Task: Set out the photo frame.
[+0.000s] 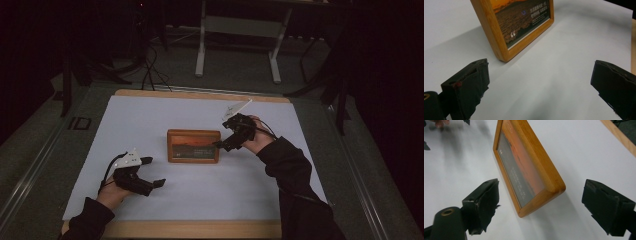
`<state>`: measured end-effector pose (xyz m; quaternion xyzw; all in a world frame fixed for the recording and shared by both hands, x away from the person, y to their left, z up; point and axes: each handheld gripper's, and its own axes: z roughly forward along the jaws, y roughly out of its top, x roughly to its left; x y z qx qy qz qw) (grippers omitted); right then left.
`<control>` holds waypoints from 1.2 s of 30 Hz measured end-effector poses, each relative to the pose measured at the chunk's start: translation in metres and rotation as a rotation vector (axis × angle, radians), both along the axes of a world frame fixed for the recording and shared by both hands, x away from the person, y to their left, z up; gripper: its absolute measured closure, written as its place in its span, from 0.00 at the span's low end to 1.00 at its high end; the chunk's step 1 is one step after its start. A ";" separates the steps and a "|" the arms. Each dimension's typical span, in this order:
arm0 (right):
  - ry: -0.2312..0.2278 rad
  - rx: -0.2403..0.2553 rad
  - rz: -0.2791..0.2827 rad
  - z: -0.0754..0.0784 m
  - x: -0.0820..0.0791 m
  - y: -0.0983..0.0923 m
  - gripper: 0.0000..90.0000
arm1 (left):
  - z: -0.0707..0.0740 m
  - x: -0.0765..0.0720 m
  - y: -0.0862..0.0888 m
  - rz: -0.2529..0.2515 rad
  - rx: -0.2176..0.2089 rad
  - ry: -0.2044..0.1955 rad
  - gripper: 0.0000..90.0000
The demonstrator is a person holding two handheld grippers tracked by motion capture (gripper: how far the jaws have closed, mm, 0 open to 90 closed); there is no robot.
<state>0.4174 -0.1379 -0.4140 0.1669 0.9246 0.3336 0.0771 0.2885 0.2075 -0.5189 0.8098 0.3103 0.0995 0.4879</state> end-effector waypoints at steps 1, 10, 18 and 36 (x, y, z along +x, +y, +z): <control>-0.012 0.023 -0.004 0.001 -0.007 -0.003 0.16 | 0.000 -0.001 0.000 -0.001 0.000 -0.004 0.03; -0.040 0.069 -0.002 -0.003 -0.035 -0.012 0.15 | 0.001 -0.002 0.002 -0.001 -0.004 -0.010 0.03; -0.043 0.143 -0.007 -0.020 -0.061 -0.025 0.16 | 0.001 -0.002 0.002 -0.001 -0.005 -0.011 0.03; -0.016 0.191 -0.054 -0.083 -0.093 -0.045 0.17 | 0.001 -0.004 0.003 -0.003 0.000 -0.012 0.03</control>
